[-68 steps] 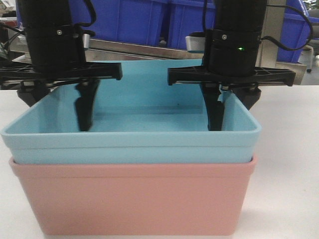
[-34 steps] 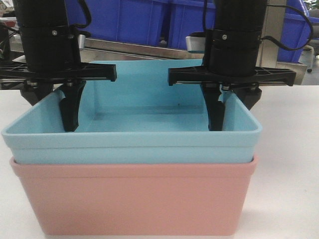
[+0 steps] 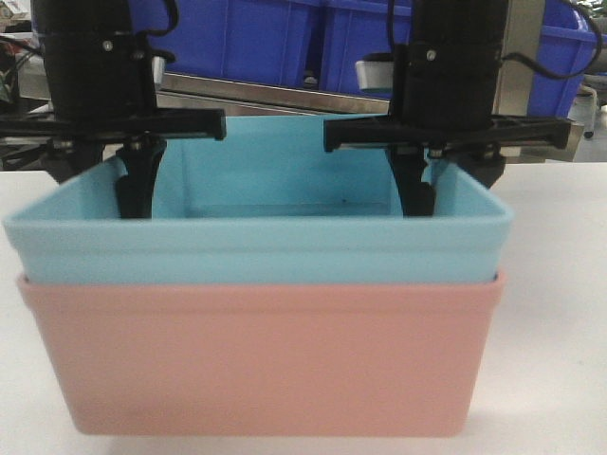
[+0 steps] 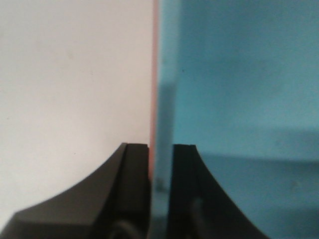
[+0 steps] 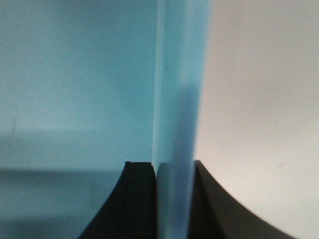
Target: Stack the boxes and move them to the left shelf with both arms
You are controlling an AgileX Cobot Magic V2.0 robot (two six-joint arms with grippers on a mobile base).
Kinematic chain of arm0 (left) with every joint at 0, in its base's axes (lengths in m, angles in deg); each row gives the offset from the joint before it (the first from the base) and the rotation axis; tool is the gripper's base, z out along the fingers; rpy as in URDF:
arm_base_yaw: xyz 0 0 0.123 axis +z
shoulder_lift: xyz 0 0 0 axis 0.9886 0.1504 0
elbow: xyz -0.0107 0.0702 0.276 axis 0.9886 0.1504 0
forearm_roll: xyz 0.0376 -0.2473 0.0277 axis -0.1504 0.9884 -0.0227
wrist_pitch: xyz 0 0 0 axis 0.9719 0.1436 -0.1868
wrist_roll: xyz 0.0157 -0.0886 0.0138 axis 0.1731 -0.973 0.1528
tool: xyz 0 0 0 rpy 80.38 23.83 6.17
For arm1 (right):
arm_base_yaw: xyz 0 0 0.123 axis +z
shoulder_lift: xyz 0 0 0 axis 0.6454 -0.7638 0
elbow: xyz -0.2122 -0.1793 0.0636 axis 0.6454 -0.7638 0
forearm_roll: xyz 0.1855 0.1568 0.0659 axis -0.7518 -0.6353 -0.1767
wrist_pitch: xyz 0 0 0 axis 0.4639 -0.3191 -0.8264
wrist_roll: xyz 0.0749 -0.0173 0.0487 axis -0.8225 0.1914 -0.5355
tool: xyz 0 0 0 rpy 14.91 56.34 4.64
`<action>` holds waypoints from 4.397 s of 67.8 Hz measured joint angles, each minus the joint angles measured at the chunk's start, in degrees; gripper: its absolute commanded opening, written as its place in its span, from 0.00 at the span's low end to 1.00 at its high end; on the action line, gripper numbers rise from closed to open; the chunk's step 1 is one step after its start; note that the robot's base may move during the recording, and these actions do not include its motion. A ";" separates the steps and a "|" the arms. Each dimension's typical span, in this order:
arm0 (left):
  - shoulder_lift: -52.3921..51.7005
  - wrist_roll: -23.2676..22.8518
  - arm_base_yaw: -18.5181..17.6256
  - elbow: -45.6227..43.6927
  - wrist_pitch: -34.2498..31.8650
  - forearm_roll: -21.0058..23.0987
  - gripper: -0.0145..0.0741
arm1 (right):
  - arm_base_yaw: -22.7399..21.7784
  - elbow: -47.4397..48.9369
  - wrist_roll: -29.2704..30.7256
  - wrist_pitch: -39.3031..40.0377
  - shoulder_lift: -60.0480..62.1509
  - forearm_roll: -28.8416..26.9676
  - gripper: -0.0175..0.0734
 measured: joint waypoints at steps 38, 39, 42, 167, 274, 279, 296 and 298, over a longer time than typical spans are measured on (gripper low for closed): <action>-12.05 -8.49 -7.18 6.22 1.71 -1.81 0.15 | 2.43 -7.13 -4.68 -3.21 13.25 1.52 0.25; -12.24 -8.61 -7.31 6.41 1.71 -1.81 0.15 | 2.76 -7.62 -4.84 -3.21 13.71 1.65 0.25; -13.35 -9.36 -8.13 7.62 1.86 -1.92 0.15 | 3.57 -8.87 -5.96 -3.21 14.87 2.27 0.25; -31.64 -27.05 -25.11 21.99 2.34 -8.38 0.15 | 20.28 -22.20 -21.92 -4.44 31.11 6.41 0.25; -31.64 -27.05 -25.33 21.99 2.34 -8.51 0.15 | 20.28 -22.20 -22.19 -4.76 31.11 6.19 0.25; -31.64 -27.05 -25.33 21.99 2.34 -8.51 0.15 | 20.28 -22.20 -22.19 -4.76 31.11 6.19 0.25; -31.64 -27.05 -25.33 21.99 2.34 -8.51 0.15 | 20.28 -22.20 -22.29 -4.76 31.11 6.19 0.25; -31.64 -27.05 -25.33 21.99 2.34 -8.51 0.15 | 20.28 -22.20 -22.29 -4.76 31.11 6.19 0.25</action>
